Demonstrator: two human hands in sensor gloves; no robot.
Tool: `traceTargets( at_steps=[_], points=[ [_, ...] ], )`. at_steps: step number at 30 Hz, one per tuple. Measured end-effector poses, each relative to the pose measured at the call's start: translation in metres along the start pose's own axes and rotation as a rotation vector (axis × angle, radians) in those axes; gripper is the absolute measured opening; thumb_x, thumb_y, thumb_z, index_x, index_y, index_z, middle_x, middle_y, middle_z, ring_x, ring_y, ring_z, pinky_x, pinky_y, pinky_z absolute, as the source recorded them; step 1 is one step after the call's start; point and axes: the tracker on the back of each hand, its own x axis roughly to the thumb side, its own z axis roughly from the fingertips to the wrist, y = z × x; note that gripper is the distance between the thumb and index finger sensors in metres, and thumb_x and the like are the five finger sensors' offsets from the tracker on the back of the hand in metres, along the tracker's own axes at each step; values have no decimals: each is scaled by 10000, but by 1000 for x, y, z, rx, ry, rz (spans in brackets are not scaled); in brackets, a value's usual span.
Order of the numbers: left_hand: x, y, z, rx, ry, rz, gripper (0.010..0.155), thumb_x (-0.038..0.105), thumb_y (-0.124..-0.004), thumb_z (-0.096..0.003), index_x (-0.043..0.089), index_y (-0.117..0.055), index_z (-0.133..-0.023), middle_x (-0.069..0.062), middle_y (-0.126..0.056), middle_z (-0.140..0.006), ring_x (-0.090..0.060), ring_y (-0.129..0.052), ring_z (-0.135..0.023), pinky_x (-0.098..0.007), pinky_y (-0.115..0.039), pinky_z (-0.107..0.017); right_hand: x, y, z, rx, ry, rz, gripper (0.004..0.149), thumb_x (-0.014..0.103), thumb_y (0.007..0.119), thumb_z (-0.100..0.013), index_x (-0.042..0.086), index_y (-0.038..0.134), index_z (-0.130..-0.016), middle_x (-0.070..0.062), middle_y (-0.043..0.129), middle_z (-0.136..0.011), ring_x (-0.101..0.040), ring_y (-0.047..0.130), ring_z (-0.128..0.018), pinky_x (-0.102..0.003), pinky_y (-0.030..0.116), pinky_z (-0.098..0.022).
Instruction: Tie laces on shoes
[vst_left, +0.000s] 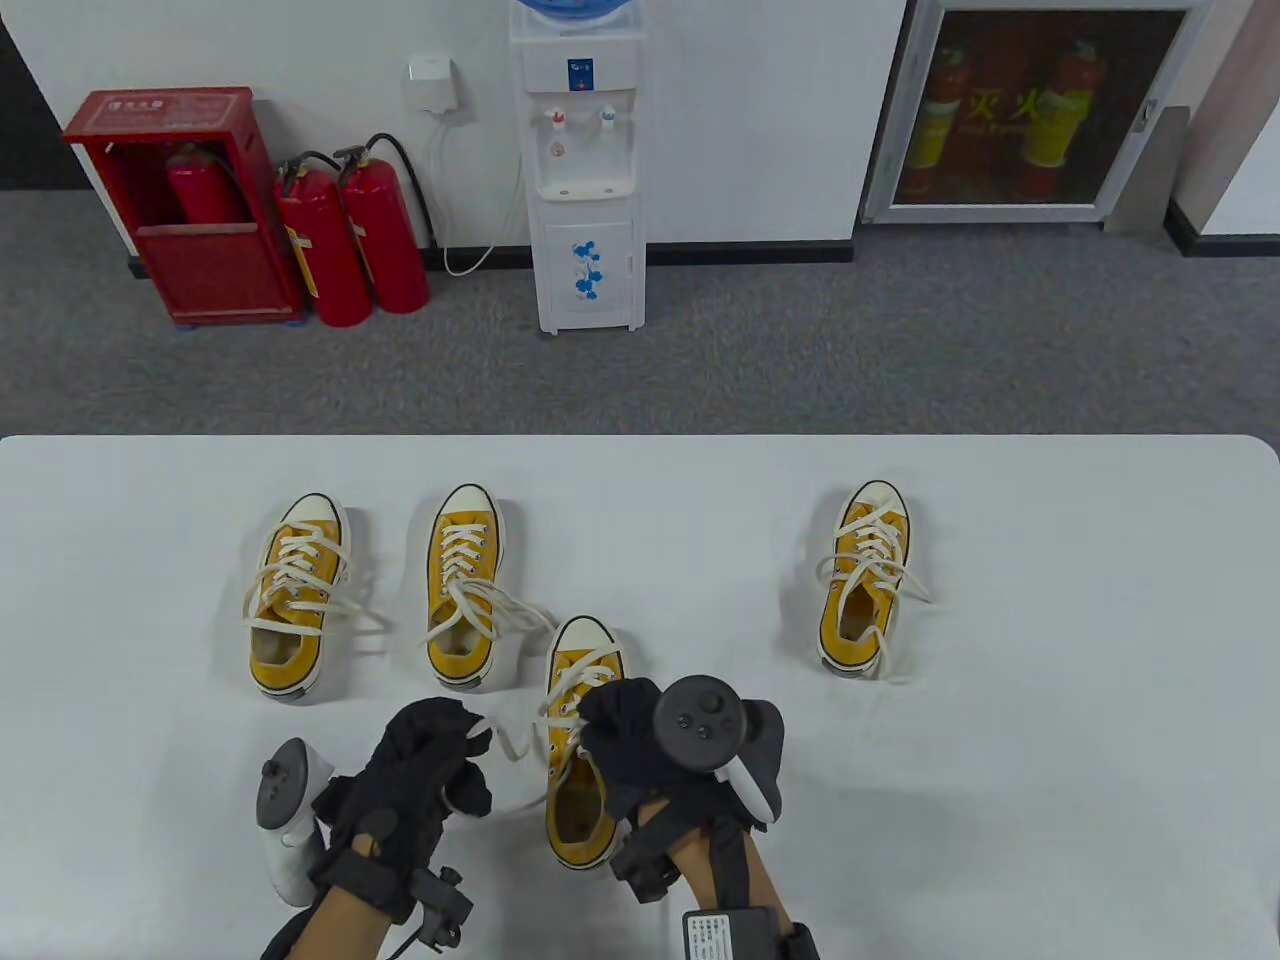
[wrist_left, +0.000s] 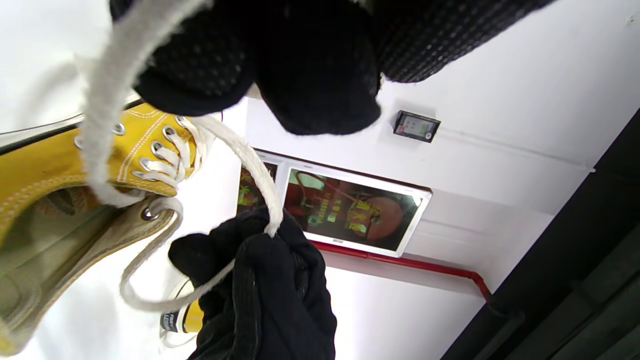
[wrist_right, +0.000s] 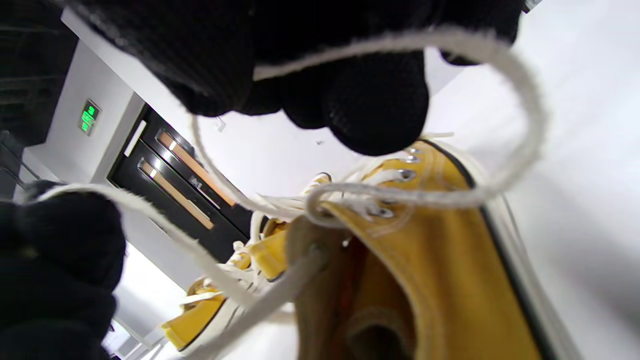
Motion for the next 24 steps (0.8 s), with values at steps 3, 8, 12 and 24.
traceTargets(
  at_steps=[3,8,12,24],
  points=[
    [0,-3,1,-22,-7,8,410,378,-765,-526,383,-657,-921,54,-827,-992,-121,-1042,-503,-418,-898,-478,7,1,14,-10,-41,-7,431,359,828,-443,193,784,-838,-63,820,-816,-246,947,-611,-639,576,-674],
    [0,-15,2,-85,-21,-15,416,372,-763,-523,363,-643,-922,46,-798,-1033,-132,-1040,-514,-397,-889,-441,15,9,28,-16,-129,61,424,348,848,-436,189,814,-828,-69,842,-803,-251,956,-592,-650,564,-678],
    [1,-22,2,-124,-33,-77,414,376,-758,-523,367,-641,-920,47,-787,-1056,-119,-1050,-476,-377,-900,-409,21,14,34,-3,-191,88,420,342,858,-434,188,832,-824,-70,855,-797,-254,955,-586,-660,547,-683],
    [-15,-35,-1,-224,27,-194,581,543,-702,-519,316,-535,-1026,-51,-680,-1131,-177,-1068,-598,-409,-897,-435,29,15,41,-55,-258,69,422,348,880,-423,179,860,-809,-70,883,-764,-248,964,-539,-652,569,-674]
  ],
)
